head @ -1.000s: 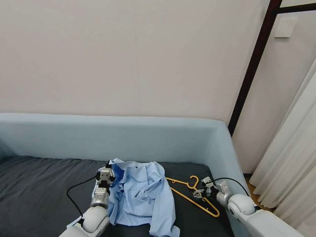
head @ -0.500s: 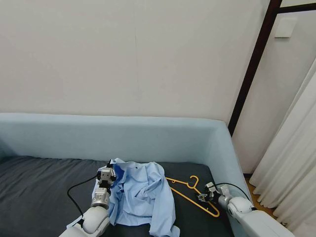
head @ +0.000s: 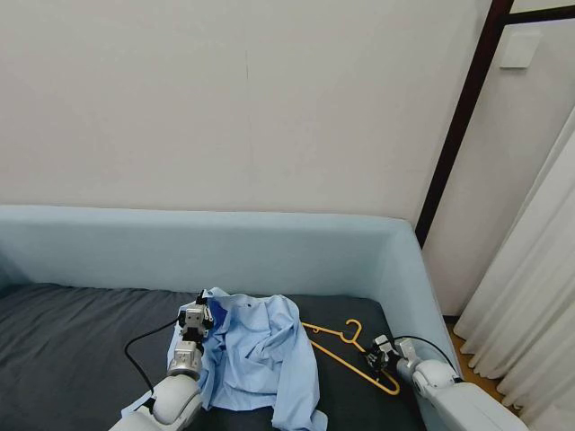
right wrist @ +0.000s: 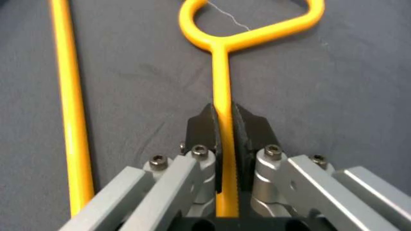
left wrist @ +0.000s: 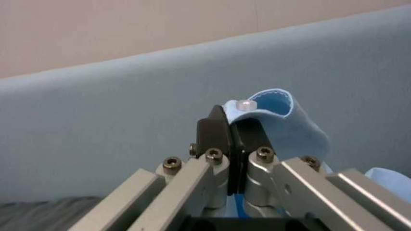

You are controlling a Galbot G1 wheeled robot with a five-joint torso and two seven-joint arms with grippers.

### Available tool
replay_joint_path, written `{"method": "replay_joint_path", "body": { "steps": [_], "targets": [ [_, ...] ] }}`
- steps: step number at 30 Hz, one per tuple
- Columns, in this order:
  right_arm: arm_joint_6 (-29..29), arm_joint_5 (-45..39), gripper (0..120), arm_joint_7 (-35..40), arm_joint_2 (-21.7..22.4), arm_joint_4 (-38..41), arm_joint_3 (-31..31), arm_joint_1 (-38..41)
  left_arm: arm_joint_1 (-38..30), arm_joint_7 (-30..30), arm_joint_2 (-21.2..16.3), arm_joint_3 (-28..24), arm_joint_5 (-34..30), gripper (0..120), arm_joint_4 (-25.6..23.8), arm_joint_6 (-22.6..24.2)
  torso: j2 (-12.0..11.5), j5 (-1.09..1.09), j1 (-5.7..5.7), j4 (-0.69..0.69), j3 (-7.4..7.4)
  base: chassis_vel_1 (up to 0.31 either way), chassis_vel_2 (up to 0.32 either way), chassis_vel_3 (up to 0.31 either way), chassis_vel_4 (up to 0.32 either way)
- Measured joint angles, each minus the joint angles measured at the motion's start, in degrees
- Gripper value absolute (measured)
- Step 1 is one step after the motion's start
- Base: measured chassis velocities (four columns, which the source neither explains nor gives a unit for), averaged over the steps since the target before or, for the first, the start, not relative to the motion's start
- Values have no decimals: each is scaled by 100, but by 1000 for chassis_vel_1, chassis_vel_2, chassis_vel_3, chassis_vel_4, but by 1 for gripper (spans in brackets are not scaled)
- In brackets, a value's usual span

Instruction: Pick up the clothes from the sofa and hang them on the clothes hanger.

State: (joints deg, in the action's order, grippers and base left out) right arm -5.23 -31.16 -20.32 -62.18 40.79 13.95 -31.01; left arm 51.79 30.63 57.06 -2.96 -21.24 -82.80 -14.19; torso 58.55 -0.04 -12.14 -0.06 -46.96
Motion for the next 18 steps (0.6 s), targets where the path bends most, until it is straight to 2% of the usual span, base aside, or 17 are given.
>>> {"method": "replay_joint_path", "body": {
  "steps": [10, 18],
  "targets": [
    [234, -8, 4, 200, 90, 223, -174, -108, 36, -3, -44, 22, -15, 0, -23, 0, -1, 1, 0, -1, 0, 0, 0, 0, 0],
    [446, -639, 4, 831, 196, 595, -289, 16, 106, -20, -90, 63, -14, 0, -57, -9, -1, 0, 0, 0, 0, 0, 0, 0, 0]
  ]
}}
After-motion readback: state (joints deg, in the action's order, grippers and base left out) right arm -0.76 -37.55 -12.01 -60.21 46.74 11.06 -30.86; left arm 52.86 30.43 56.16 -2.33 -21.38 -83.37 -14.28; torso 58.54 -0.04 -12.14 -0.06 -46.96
